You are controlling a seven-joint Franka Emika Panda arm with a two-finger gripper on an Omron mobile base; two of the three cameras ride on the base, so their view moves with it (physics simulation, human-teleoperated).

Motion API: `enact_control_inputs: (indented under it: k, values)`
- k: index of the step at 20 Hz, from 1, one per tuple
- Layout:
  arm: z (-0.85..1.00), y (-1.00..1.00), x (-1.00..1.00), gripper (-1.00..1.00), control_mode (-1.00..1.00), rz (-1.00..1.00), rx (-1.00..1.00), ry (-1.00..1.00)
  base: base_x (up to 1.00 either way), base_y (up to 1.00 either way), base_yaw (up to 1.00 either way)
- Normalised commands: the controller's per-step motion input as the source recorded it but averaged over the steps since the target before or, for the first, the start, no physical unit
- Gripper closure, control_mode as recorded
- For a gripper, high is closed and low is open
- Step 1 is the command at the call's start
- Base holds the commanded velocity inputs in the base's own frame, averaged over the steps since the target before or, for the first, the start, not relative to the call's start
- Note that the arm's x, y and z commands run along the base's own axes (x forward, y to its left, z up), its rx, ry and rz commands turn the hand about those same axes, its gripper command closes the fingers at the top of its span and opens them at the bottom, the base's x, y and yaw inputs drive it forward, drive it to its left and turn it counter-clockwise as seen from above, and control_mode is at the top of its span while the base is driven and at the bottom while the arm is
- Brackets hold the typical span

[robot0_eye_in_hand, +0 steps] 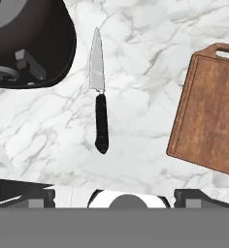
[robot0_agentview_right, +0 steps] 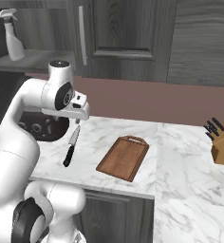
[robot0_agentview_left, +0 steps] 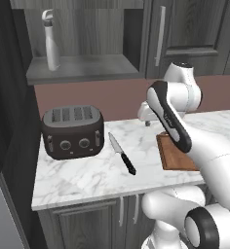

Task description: Move the cutting board and knife to the sink. Then move spray from the cabinet to the counter.

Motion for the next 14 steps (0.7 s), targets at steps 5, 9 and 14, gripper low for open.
enact_control_inputs:
  k: [5, 9, 14]
  values:
    - [-0.42, 0.38, -0.08, -1.00, -1.00, 0.00, 0.00, 0.04, 0.00, 0.00, 0.00]
    - [-0.49, 0.36, 0.00, -1.00, -1.00, 0.00, -0.01, 0.09, 0.00, 0.00, 0.00]
    - [-0.35, 0.08, 0.00, -1.00, -1.00, 0.00, -0.04, 0.08, 0.00, 0.00, 0.00]
